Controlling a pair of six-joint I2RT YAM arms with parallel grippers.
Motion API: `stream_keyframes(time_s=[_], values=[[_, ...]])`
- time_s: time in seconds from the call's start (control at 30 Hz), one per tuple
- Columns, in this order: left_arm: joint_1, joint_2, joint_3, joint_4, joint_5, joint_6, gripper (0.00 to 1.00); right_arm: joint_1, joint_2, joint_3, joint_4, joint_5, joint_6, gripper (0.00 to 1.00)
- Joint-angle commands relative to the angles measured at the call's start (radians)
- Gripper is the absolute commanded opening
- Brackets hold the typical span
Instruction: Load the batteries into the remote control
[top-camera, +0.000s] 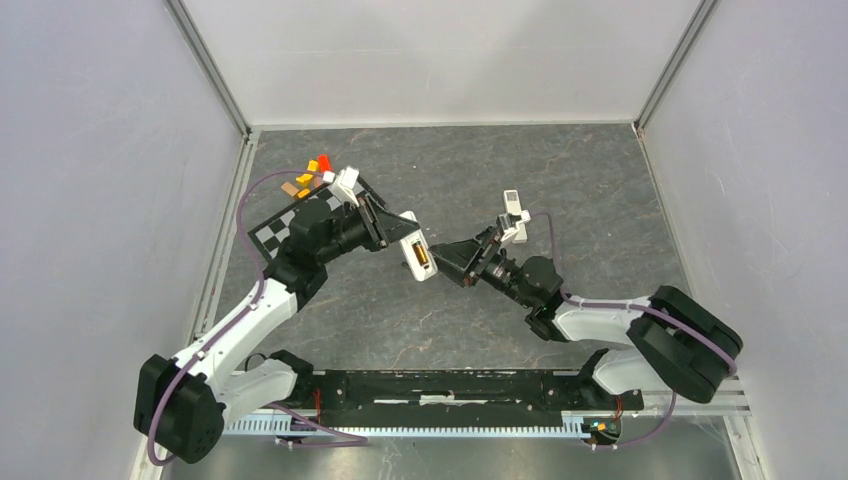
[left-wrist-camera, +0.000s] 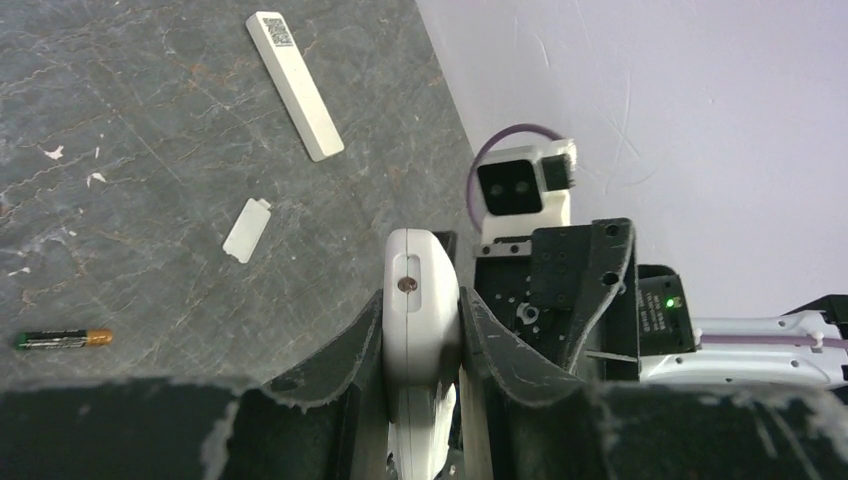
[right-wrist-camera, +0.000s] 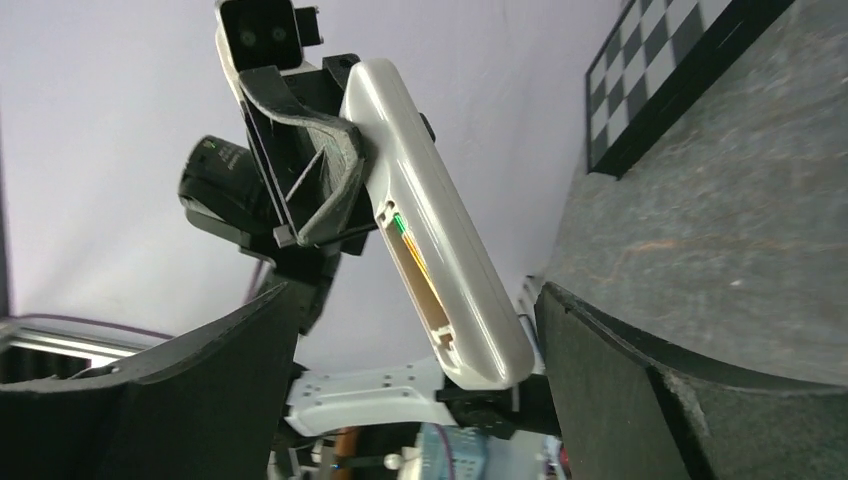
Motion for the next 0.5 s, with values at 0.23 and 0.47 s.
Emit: stream_keyframes(time_s=[0.23,0.47], values=[[0.023,0.011,0.109,-0.058,0.273,0.198,0.02,-0.043,-0.162,0.127,-0.355,-0.132,-0.651,0.83],[0.023,0.015,0.113,-0.055,0.301,0.206,0.02,-0.04,-0.15,0.188,-0.39,-0.153,-0.743,0.7]])
